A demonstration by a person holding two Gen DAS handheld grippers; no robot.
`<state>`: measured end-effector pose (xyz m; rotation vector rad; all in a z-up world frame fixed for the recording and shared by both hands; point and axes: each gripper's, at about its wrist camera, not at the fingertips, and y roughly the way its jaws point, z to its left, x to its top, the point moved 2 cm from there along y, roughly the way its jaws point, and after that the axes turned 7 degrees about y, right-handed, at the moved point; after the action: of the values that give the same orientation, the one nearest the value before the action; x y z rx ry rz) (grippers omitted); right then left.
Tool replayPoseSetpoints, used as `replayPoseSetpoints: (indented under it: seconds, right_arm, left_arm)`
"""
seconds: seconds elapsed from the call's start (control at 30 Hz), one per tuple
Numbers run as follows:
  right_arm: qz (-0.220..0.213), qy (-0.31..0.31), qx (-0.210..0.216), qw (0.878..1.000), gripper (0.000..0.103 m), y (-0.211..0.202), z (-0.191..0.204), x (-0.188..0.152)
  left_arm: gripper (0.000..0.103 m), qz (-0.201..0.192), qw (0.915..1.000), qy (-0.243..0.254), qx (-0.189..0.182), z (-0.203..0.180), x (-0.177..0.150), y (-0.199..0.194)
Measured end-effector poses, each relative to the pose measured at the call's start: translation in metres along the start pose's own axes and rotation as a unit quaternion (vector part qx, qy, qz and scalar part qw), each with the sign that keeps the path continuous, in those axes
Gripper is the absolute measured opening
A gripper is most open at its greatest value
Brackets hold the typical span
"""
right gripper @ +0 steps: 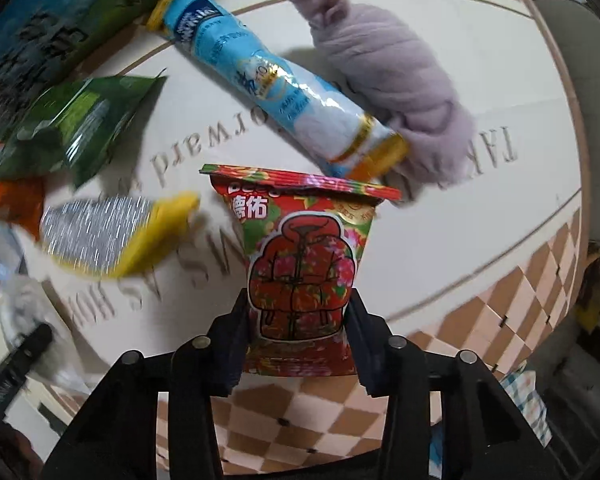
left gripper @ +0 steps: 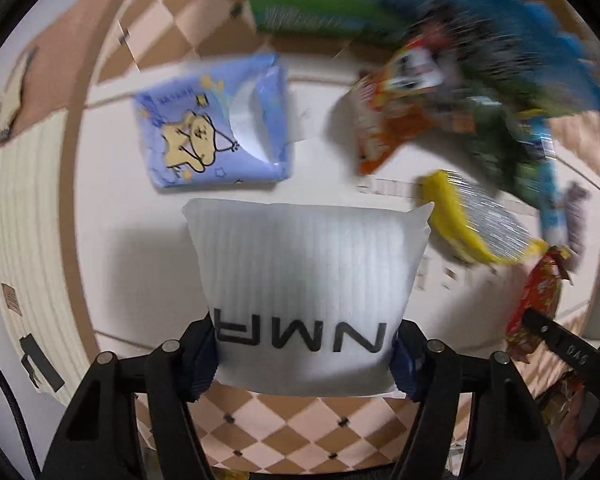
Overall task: Organize soft objects
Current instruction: 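Grasp the white NMR pouch with the left tool while the right tool grasps the red snack bag, then lower both held bags into the box and open both tools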
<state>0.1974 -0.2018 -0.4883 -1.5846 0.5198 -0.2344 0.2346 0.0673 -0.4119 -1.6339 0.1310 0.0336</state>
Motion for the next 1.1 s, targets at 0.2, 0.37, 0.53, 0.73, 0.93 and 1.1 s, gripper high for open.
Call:
replayPoseSetpoints:
  seconds: [0.2,0.37,0.53,0.73,0.93,1.1]
  right_arm:
    - [-0.048,-0.055,0.068,0.995,0.046,-0.075,-0.005,-0.048]
    - [-0.096,-0.101,0.122,0.983,0.046,-0.184,0.016,-0.029]
    - [-0.14,-0.143,0.12,0.972,0.046,-0.237,0.071,0.052]
    - [-0.135,-0.176,0.102,0.97,0.046,-0.218,0.142,0.154]
    - [-0.112,-0.197,0.077,0.971,0.046,-0.176,0.191,0.229]
    - [-0.096,-0.212,0.06,0.971,0.046,-0.146,0.21,0.268]
  left_arm:
    - [0.067,-0.079,0.9944,0.039,-0.058,-0.034,0.003,-0.102]
    - [0.068,-0.097,0.987,0.06,-0.113,-0.043,0.074,-0.173]
    - [0.068,-0.091,0.9913,0.036,-0.088,-0.036,0.172,-0.169]
    - [0.068,-0.038,0.9951,0.013,-0.091,-0.025,0.27,-0.106]
    - [0.068,-0.001,0.9959,0.005,-0.09,-0.028,0.314,-0.057]
    - [0.068,0.01,0.9969,0.004,-0.078,-0.025,0.333,-0.032]
